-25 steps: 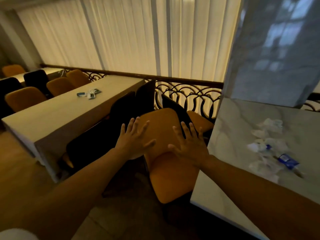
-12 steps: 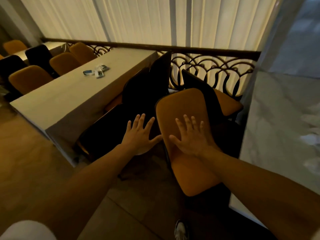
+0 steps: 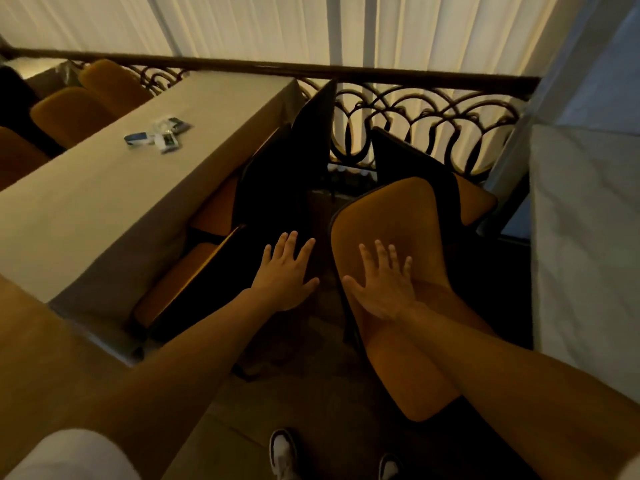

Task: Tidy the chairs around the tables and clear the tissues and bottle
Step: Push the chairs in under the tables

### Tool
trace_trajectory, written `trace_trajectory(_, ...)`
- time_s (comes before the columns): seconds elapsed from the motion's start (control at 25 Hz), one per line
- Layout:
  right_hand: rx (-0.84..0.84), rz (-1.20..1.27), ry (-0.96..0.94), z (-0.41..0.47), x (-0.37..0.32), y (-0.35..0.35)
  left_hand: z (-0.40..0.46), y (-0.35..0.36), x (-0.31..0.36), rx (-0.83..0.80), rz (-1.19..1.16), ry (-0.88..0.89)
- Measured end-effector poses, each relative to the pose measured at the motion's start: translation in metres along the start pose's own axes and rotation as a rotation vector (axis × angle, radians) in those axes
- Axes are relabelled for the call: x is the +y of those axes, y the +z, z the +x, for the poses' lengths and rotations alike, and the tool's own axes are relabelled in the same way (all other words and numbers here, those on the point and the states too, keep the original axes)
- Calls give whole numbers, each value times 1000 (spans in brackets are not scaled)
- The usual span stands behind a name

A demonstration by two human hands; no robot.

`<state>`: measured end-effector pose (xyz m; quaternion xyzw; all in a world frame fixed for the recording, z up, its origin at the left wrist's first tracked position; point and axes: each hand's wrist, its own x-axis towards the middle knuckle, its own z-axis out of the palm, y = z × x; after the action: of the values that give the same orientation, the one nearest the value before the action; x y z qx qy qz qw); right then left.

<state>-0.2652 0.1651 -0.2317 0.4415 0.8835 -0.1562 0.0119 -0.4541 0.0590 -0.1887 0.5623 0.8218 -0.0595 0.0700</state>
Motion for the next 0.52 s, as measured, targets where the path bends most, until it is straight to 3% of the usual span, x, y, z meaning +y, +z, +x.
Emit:
trace_trajectory(0.28,44,39,293,58,-53,3,108,-12,-60,-54,59,268)
trace_trajectory(0.52,117,209,517,95,-39,14,201,-24,-52,-53,138,536)
